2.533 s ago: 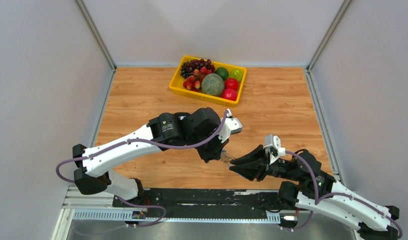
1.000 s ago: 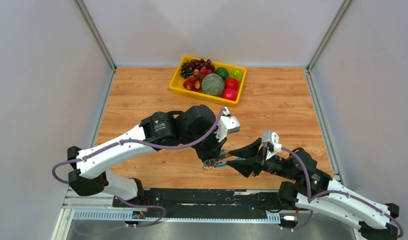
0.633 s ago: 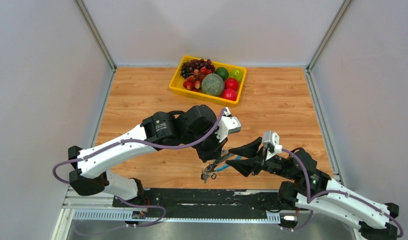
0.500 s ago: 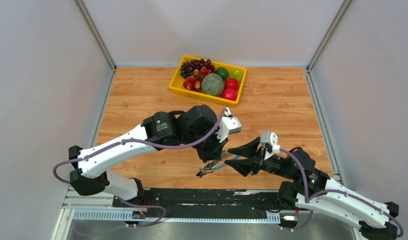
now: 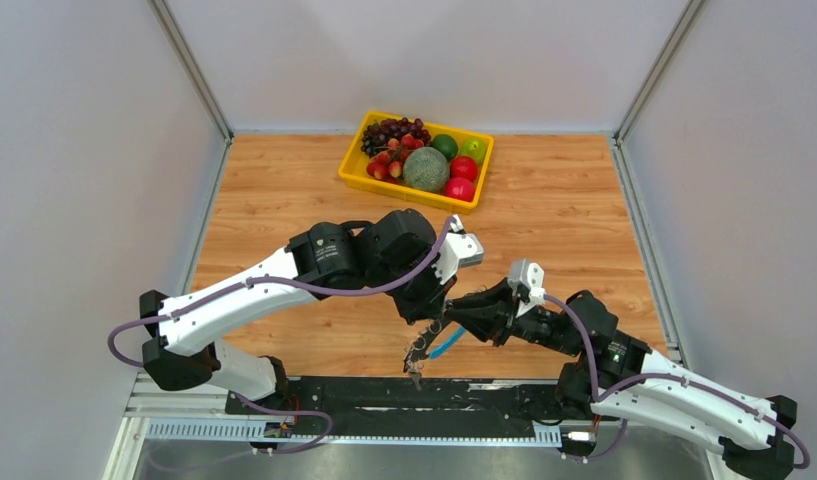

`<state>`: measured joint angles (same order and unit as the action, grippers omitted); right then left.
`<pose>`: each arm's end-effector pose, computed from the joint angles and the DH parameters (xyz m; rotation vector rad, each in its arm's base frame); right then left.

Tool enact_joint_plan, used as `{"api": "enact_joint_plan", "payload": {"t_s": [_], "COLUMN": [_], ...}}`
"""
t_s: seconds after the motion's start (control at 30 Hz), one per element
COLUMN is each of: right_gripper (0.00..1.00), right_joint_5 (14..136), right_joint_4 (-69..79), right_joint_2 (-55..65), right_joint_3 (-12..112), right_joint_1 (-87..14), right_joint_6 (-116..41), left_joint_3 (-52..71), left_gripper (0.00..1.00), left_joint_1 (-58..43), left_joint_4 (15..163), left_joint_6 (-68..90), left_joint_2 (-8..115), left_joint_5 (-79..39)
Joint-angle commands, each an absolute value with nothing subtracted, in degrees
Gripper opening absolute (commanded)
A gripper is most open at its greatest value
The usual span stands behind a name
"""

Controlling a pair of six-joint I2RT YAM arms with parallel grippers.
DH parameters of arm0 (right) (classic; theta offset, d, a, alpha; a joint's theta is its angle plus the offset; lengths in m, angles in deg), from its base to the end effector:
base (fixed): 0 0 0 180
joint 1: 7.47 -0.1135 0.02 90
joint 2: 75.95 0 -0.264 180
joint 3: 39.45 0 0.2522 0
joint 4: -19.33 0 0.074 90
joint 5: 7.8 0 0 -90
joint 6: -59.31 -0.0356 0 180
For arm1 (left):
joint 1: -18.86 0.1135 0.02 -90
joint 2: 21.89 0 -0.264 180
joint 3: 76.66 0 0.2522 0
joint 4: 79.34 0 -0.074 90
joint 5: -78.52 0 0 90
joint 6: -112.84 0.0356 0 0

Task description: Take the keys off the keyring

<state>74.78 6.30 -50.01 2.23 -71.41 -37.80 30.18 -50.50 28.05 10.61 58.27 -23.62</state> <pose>0.0550 0.1229 0.3026 -0.8689 1.3743 1.0739 0.0903 -0.2608 0.4087 1.3165 2.1884 -0.8801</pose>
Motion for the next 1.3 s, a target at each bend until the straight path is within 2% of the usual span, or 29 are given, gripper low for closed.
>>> {"api": "enact_joint_plan", "payload": {"t_s": [0.0,0.1,0.17,0.43,0.9,1.27], "right_gripper": [0.19,0.05,0.00,0.00,0.00,0.00], "right_joint_5": [78.0,78.3,78.3,76.3,77.5,76.5], "right_joint_4": [6.9,6.3,6.0,5.8,5.0,10.9], "right_joint_2": [-49.8,-50.0,-50.1,-51.9,-54.4,-53.8], "right_joint_3": [3.5,3.6,3.8,3.6,5.0,3.6], "right_joint_1": [-71.4,-71.4,-71.4,-71.4,-71.4,-71.4], "right_joint_6": [-36.1,-35.9,-35.8,-36.6,-35.5,-33.2], "left_joint_3": [33.6,33.8,33.8,31.9,21.3,19.6], "left_gripper": [0.00,0.00,0.00,0.00,0.00,0.00], "left_joint_1": [-50.8,-50.8,-50.8,-46.9,-37.9,-37.8], "left_joint_4": [30.8,30.8,30.7,30.7,36.8,39.8], "left_joint_6": [10.7,10.6,10.4,8.5,7.3,8.3], "left_joint_2": [57.7,57.7,57.7,56.5,55.5,59.3], "left_joint_5": [-25.5,-25.1,-24.6,-24.1,-33.2,-44.5]}}
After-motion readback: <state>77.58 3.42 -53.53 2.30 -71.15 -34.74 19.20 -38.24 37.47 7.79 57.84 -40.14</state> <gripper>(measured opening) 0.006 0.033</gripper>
